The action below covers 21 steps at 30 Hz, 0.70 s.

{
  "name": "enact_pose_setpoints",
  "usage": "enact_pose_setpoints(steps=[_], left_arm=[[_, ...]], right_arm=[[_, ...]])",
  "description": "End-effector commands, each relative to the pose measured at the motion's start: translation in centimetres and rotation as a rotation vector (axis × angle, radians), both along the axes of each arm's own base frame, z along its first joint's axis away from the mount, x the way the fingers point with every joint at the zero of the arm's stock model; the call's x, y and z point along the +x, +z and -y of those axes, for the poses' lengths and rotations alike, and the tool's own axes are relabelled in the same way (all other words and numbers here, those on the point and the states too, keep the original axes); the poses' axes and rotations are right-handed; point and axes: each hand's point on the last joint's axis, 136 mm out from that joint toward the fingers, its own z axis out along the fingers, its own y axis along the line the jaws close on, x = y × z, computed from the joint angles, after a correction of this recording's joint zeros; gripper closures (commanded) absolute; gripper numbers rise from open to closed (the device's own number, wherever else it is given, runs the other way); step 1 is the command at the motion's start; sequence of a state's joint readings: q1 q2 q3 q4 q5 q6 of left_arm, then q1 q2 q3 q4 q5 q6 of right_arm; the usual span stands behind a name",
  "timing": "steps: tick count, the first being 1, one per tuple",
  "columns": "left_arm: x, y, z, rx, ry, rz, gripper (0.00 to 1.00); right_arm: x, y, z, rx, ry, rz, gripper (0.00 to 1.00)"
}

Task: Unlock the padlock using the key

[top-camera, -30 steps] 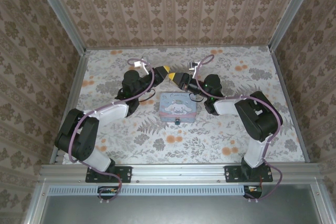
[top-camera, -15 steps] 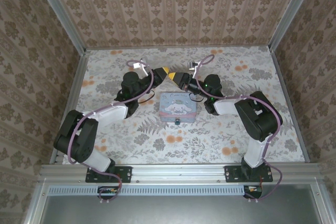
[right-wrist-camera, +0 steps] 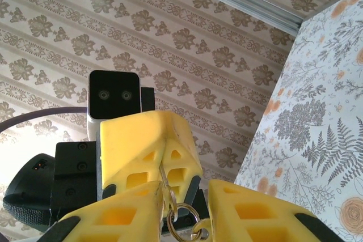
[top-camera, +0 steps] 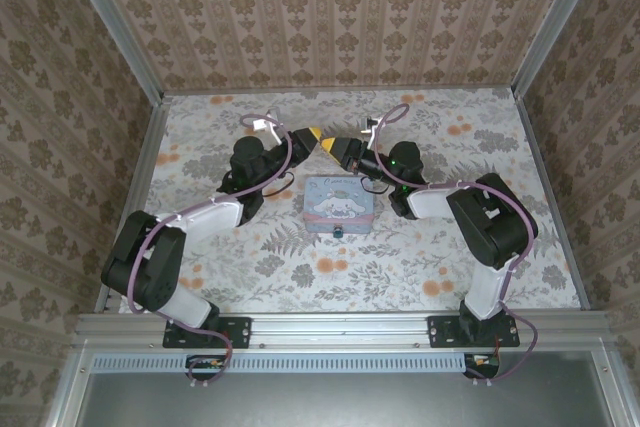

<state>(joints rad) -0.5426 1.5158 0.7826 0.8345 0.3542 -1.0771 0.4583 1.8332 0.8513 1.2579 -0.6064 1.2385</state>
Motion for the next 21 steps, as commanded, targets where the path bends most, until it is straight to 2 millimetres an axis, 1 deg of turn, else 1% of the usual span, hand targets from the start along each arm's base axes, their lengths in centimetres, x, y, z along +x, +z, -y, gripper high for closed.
enact_pose_setpoints(steps=[1, 5, 16, 20, 21], left_arm=[[-0.37, 1.59, -0.29, -0.010, 0.008, 0.059, 1.00], [-0.38, 1.58, -0.30, -0.010, 0.008, 0.059, 1.00], [-0.34, 1.33, -0.36, -0.006, 0.013, 0.056, 1.00], [-0.37, 1.09, -0.38, -0.002, 0.013, 0.053, 1.00], [-0.40, 1.11, -0.40, -0.003, 0.013, 0.054, 1.00]], right_arm=[[-0.18, 0.94, -0.17, 0.024, 0.013, 0.041, 0.71], [-0.24, 1.02, -0.29, 0.025, 0.016, 0.044, 0.73], [-0.50, 1.35, -0.97, 0.026, 0.039, 0.055, 0.75], [-0.49, 1.37, -1.03, 0.025, 0.040, 0.057, 0.79], [-0.44, 1.46, -1.02, 0.026, 0.039, 0.059, 0.82]])
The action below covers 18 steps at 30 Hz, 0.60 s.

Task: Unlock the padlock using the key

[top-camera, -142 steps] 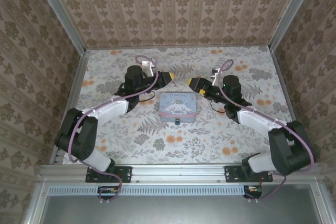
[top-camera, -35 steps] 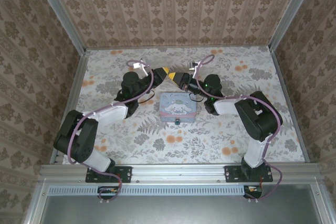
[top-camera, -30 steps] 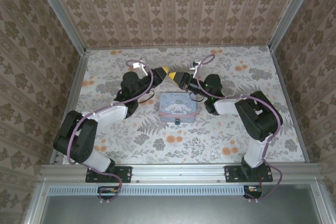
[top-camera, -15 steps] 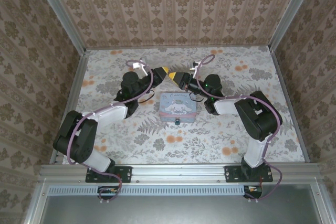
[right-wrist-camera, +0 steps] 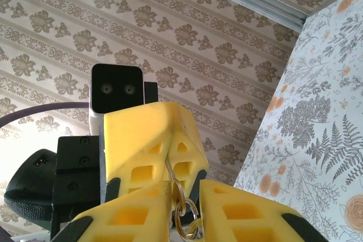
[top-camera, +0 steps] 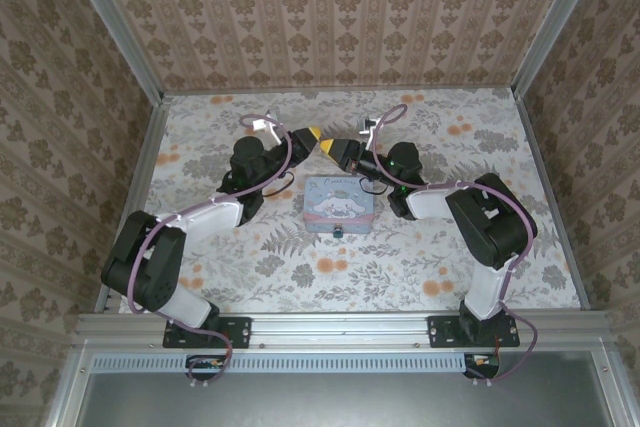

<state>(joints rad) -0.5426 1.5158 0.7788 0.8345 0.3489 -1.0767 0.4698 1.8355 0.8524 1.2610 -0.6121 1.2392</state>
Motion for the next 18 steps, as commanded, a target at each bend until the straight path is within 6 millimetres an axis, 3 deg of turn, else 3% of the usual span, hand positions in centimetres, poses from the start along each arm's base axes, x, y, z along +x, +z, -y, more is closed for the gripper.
enact_pose_setpoints(steps=[1, 6, 13, 18], left_arm=[[-0.4, 1.2, -0.3, -0.005, 0.009, 0.054, 1.00], [-0.6, 1.0, -0.6, -0.002, 0.016, 0.053, 1.00], [-1.1, 0.8, -1.3, -0.007, 0.036, 0.051, 1.00], [-1.4, 0.8, -1.1, -0.015, 0.032, 0.051, 1.00]], right_arm=[[0.0, 1.4, -0.5, 0.026, 0.022, 0.057, 0.84], [0.2, 1.0, -0.1, 0.021, 0.004, 0.047, 1.00], [1.3, -0.5, 1.7, 0.016, -0.068, -0.003, 1.00], [1.6, -0.7, 1.8, 0.016, -0.076, -0.014, 1.00]])
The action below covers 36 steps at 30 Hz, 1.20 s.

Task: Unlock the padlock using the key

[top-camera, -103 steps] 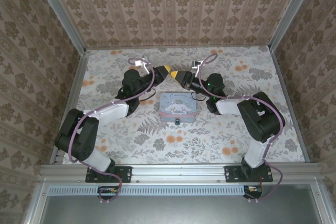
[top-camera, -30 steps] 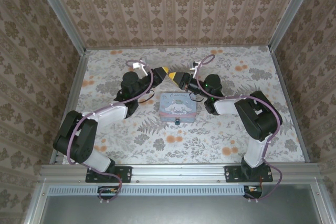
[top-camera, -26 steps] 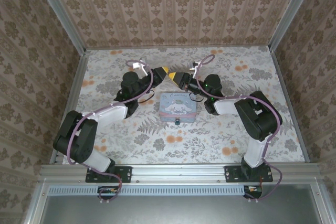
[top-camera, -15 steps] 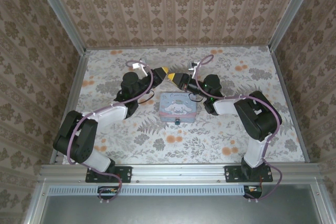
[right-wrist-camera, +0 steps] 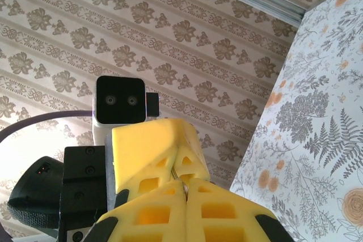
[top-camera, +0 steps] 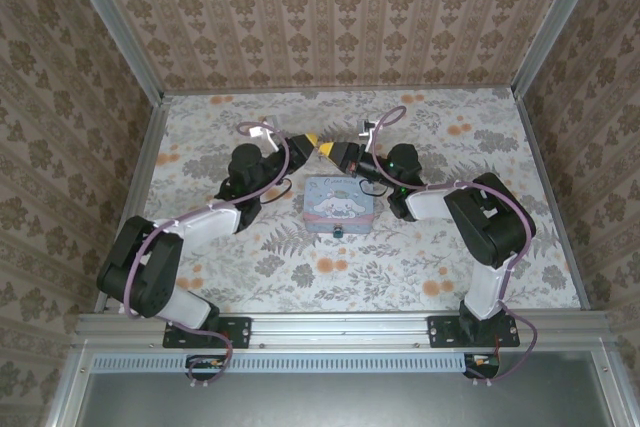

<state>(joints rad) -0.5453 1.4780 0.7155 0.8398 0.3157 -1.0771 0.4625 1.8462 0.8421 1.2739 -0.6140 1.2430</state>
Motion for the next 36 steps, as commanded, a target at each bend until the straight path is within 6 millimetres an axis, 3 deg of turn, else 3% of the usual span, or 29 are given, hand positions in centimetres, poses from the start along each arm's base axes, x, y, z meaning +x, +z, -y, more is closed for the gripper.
enact_pose_setpoints(steps=[1, 6, 13, 20, 28, 36], left_arm=[[-0.6, 1.9, -0.2, -0.023, 0.002, 0.068, 1.00], [-0.4, 1.9, -0.1, -0.016, -0.007, 0.060, 1.00], [-1.6, 1.2, -1.6, 0.031, -0.034, 0.012, 0.46], [-6.3, -2.8, -2.8, 0.249, -0.097, -0.035, 0.23], [-13.4, -8.7, -1.1, 0.535, -0.266, -0.034, 0.14], [-16.3, -13.7, 1.7, 0.602, -0.350, -0.052, 0.13]], right_arm=[[1.5, -0.1, 1.5, 0.018, -0.071, -0.004, 1.00], [1.4, -0.3, 1.4, 0.016, -0.066, -0.010, 1.00], [0.9, -2.6, 2.8, -0.048, -0.083, -0.068, 1.00], [-1.1, -5.6, 4.2, -0.213, -0.078, -0.124, 1.00], [-3.6, -7.6, 5.2, -0.277, -0.066, -0.174, 1.00], [-5.0, -8.9, 5.5, -0.289, -0.056, -0.203, 1.00]])
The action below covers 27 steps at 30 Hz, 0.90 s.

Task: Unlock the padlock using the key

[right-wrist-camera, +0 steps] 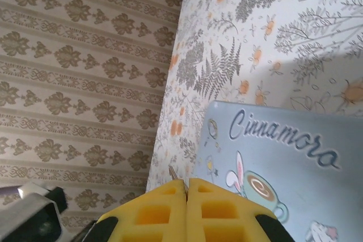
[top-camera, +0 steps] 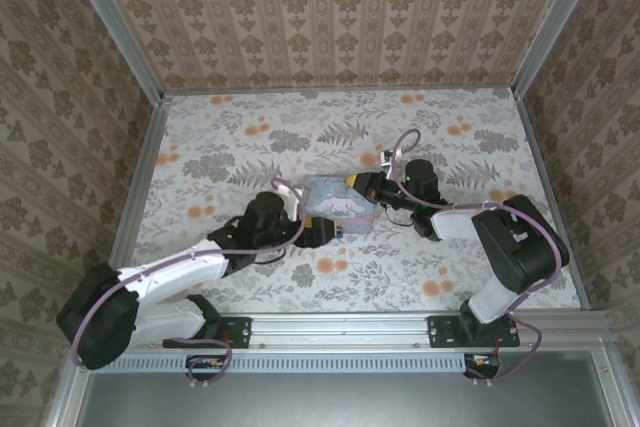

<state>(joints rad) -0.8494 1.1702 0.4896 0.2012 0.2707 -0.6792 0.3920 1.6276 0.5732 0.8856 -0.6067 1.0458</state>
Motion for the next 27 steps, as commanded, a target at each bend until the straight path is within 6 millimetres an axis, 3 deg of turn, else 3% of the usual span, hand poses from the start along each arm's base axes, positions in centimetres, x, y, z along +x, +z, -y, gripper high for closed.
enact_pose_setpoints(steps=[1, 6, 13, 22, 27], left_arm=[[0.0, -1.4, 1.0, 0.020, -0.007, 0.040, 0.13], [0.4, -3.5, 2.7, 0.029, -0.016, 0.037, 0.13], [1.8, -5.6, 3.2, 0.083, 0.009, 0.054, 0.15], [4.2, -6.2, 3.4, 0.068, 0.036, 0.095, 0.16], [4.0, -6.7, 4.3, 0.052, -0.006, 0.117, 0.18]], right_arm=[[-0.9, 0.2, -0.1, -0.007, 0.023, 0.019, 1.00], [-0.9, -1.1, 0.0, -0.018, 0.020, -0.006, 1.00], [-0.6, -2.3, 0.0, -0.032, 0.014, -0.025, 1.00], [1.0, -3.0, 0.3, -0.037, -0.002, -0.034, 1.00], [1.6, -3.4, 0.5, -0.030, -0.012, -0.044, 1.00]])
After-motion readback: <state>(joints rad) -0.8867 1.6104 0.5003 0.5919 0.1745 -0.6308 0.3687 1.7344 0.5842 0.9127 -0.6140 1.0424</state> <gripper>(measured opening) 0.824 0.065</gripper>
